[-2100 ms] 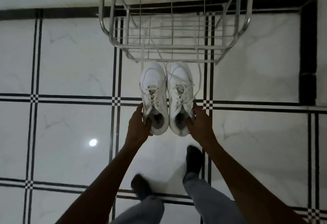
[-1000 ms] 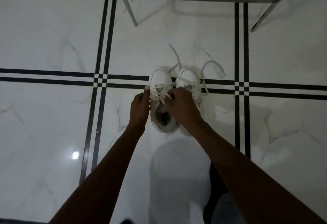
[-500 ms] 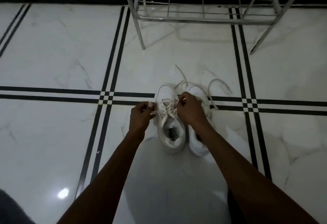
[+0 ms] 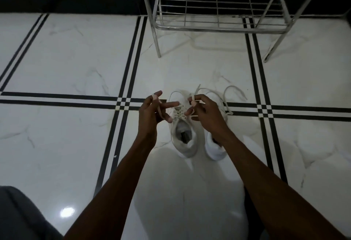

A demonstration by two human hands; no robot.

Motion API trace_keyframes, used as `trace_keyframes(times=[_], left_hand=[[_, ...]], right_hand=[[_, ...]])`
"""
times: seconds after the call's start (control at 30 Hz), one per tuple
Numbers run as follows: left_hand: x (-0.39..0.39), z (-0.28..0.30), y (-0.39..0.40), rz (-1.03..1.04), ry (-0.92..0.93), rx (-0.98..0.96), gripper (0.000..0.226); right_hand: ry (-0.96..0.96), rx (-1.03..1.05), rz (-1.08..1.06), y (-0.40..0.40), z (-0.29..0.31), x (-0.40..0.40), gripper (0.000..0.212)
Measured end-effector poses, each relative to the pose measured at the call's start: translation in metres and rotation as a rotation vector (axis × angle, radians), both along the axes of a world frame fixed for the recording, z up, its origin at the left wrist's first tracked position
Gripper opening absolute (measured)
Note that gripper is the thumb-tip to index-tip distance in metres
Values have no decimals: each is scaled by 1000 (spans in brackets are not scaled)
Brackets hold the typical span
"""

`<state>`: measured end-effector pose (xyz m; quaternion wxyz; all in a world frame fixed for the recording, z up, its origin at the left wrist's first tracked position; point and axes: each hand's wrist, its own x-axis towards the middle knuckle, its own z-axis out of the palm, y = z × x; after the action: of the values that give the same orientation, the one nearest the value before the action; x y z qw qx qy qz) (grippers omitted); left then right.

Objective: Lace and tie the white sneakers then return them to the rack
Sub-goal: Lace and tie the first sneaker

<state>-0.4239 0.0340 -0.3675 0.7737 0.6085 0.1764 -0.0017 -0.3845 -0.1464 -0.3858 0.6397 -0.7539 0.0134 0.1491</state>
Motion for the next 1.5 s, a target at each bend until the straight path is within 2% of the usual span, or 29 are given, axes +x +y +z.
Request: trace_keyframes(times=[0.2,0.37,0.57,0.67,0.77,0.9,1.1,1.23,1.4,1.5], left_hand=[[-2,13,2,-101,-125,163,28],[10,16,6,-22,-113,256,37],[1,-7,18,104,100,292,43],[-12,-24,13,29,263,334,60],[-29,-35,6,-70,368,314,57],[-32,-44,-9,-91,291,240,39],[-30,-54,-16,9,258,347,36],[-25,-55,-22,10,165,502,28],[-14,-53,-24,-27,13,772,5],[-14,-50,-22,-37,-79,912,10]], right_hand=[[10,26,-10,6,8,6,17],[0,-19,7,12,1,3,17],[13,-29,-32,12,6,17,15],[18,-160,38,11,-6,19,26],[24,-343,220,10,-20,10,37],[-89,-461,271,6,-28,10,17],[-176,-509,244,11,-28,6,6],[-200,-504,133,10,-27,1,12],[-105,-393,60,11,-29,-3,11],[-97,-388,52,11,-28,-7,11]])
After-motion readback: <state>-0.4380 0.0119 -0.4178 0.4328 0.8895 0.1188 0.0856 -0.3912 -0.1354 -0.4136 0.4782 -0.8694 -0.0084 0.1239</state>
